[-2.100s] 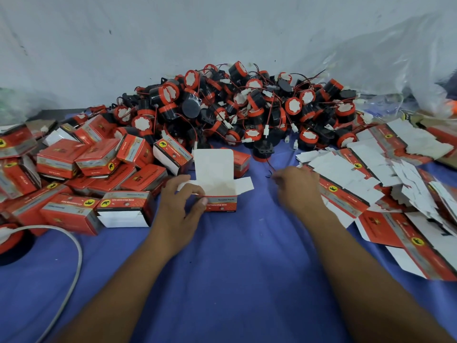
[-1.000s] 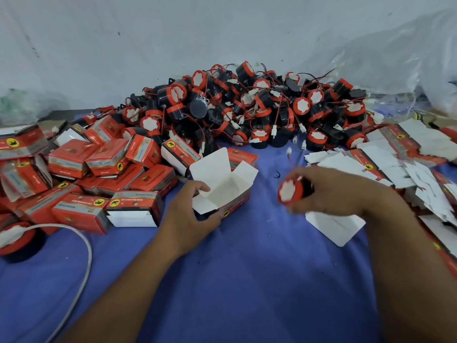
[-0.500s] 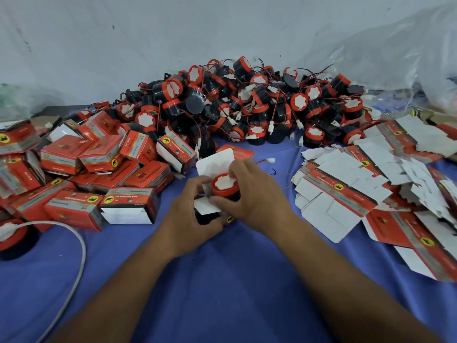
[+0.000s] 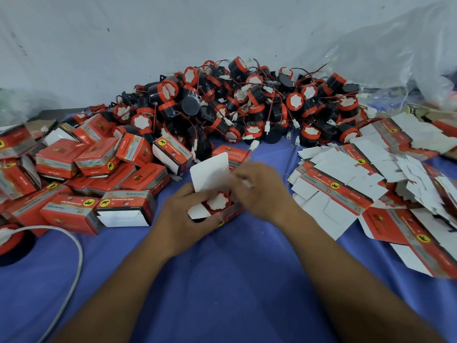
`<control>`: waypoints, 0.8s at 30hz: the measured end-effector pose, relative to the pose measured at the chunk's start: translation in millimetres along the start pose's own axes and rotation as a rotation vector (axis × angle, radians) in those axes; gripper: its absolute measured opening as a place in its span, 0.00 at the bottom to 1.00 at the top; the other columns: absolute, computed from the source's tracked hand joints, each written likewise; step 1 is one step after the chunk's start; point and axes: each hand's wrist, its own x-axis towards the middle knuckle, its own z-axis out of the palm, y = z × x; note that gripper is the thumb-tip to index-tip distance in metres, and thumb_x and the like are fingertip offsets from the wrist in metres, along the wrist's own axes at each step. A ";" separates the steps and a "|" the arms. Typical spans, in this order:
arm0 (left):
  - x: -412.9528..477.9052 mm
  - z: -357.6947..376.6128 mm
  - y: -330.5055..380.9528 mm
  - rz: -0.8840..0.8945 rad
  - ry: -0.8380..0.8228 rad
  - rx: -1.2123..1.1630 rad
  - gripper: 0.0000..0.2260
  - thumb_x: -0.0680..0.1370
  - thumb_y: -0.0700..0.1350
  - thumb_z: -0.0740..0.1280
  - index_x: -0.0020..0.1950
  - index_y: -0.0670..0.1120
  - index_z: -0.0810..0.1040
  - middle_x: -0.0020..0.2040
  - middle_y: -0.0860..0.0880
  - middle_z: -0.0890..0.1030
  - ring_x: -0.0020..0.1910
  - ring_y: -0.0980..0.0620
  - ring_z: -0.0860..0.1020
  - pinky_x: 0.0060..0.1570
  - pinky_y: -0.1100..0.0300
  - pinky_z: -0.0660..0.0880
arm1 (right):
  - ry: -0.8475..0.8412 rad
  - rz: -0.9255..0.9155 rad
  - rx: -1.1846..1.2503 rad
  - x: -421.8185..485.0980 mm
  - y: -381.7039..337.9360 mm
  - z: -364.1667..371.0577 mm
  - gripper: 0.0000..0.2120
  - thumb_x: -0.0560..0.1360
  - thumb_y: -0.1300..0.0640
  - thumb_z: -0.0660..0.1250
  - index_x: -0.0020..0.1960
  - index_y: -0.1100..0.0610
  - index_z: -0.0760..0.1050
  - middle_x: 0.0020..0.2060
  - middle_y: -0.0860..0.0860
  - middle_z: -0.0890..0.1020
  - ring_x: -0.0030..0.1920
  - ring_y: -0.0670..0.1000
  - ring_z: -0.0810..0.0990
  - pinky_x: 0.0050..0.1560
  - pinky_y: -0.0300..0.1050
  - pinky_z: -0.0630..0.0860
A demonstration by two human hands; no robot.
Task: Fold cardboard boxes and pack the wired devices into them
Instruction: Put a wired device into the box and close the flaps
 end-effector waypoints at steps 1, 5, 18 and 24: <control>0.1 -1.0 -0.9 -0.006 -0.010 -0.007 0.19 0.70 0.46 0.78 0.60 0.48 0.83 0.59 0.50 0.80 0.56 0.57 0.78 0.52 0.73 0.73 | 0.133 0.075 0.095 3.8 10.0 -3.5 0.11 0.81 0.54 0.64 0.44 0.57 0.81 0.43 0.51 0.81 0.46 0.53 0.76 0.53 0.52 0.73; -1.0 -0.4 -0.8 -0.016 -0.078 0.000 0.20 0.71 0.44 0.78 0.62 0.48 0.82 0.65 0.54 0.77 0.61 0.58 0.76 0.57 0.73 0.71 | 0.124 0.474 0.517 7.4 47.0 -12.7 0.23 0.81 0.49 0.65 0.74 0.51 0.67 0.63 0.51 0.76 0.55 0.49 0.78 0.54 0.48 0.76; -3.7 0.5 2.2 -0.002 -0.121 0.010 0.21 0.73 0.47 0.76 0.65 0.49 0.80 0.65 0.53 0.77 0.62 0.55 0.76 0.59 0.66 0.74 | 0.154 0.115 0.890 4.8 41.8 -22.8 0.11 0.82 0.61 0.64 0.64 0.54 0.72 0.44 0.55 0.86 0.42 0.52 0.85 0.41 0.40 0.78; -3.7 0.5 5.7 -0.006 -0.120 0.049 0.23 0.72 0.52 0.71 0.66 0.48 0.79 0.59 0.48 0.78 0.56 0.50 0.78 0.54 0.57 0.77 | 0.004 -0.012 0.694 1.7 25.3 -32.4 0.16 0.80 0.64 0.67 0.61 0.46 0.73 0.41 0.53 0.87 0.41 0.54 0.87 0.43 0.42 0.81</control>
